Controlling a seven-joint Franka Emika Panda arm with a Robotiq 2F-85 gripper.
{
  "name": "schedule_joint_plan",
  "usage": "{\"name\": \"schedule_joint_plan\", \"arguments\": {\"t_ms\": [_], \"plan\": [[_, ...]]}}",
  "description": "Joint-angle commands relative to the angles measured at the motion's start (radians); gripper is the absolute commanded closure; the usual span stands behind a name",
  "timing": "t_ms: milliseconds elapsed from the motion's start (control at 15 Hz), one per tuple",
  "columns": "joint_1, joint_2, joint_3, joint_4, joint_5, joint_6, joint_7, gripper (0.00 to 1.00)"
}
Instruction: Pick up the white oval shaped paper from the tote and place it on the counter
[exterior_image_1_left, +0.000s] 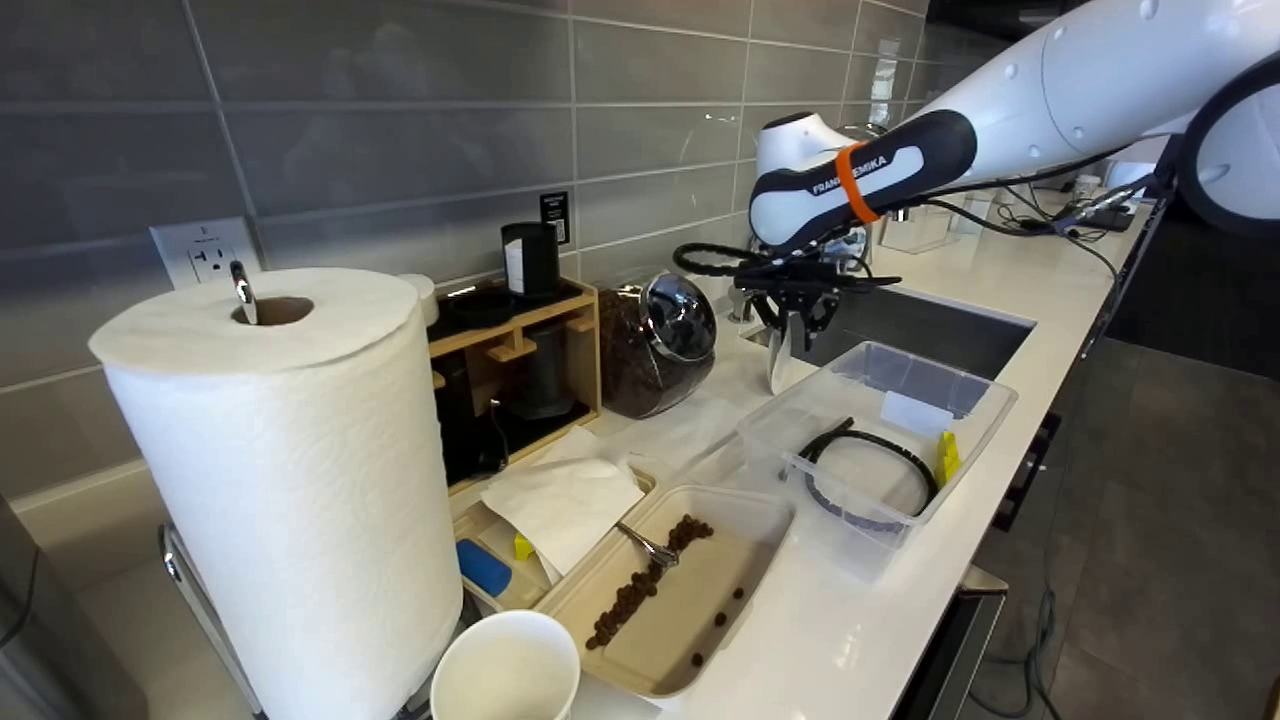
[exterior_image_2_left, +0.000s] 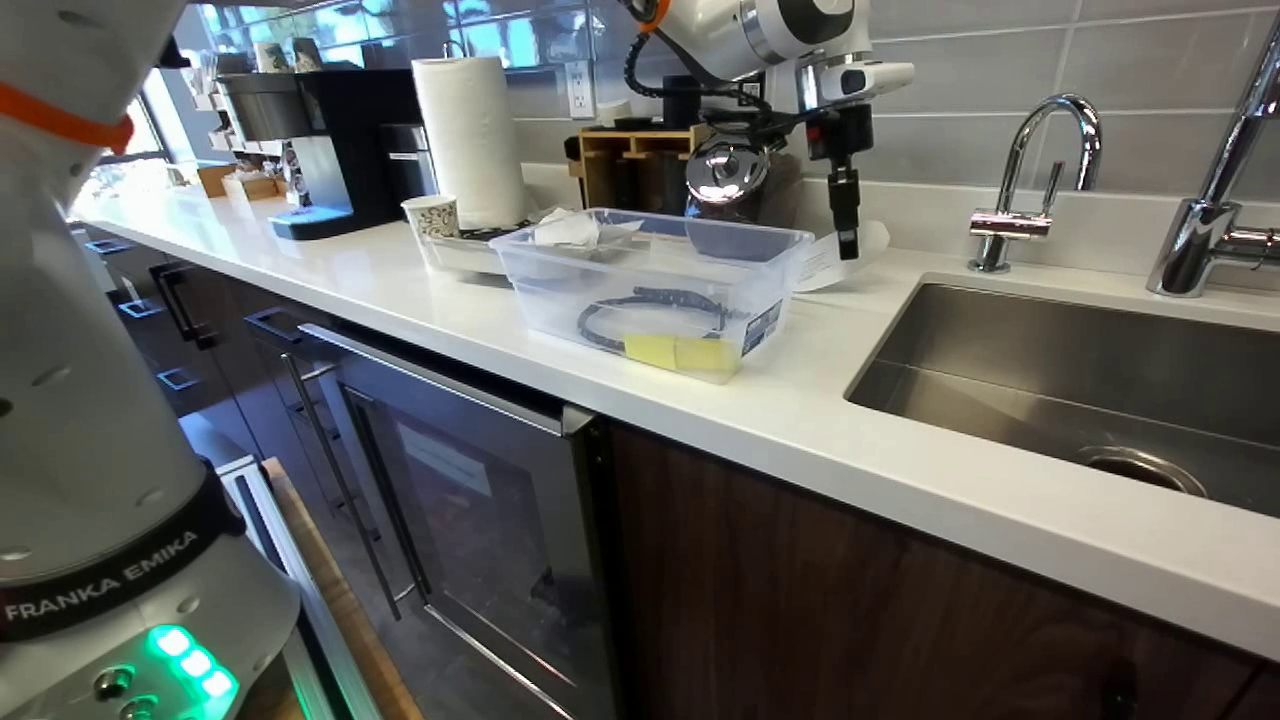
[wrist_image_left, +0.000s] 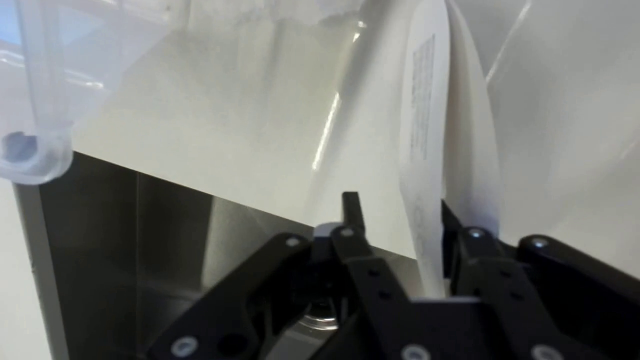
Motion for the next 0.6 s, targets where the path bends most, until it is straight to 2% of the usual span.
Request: {"name": "schedule_joint_plan", "arguments": {"t_ms": [0,267,533], "plan": [[0.005,-0.039,-0.004,-0.019,-0.036,0.008,-0.067,0.31],[-0.003,-0.098,0.000,-0.049,-0.041,0.027,-0.163,0.02],[-0.009,-0.143,0.003,-0.070,-0.039,0.033,-0.250,0.00]]}}
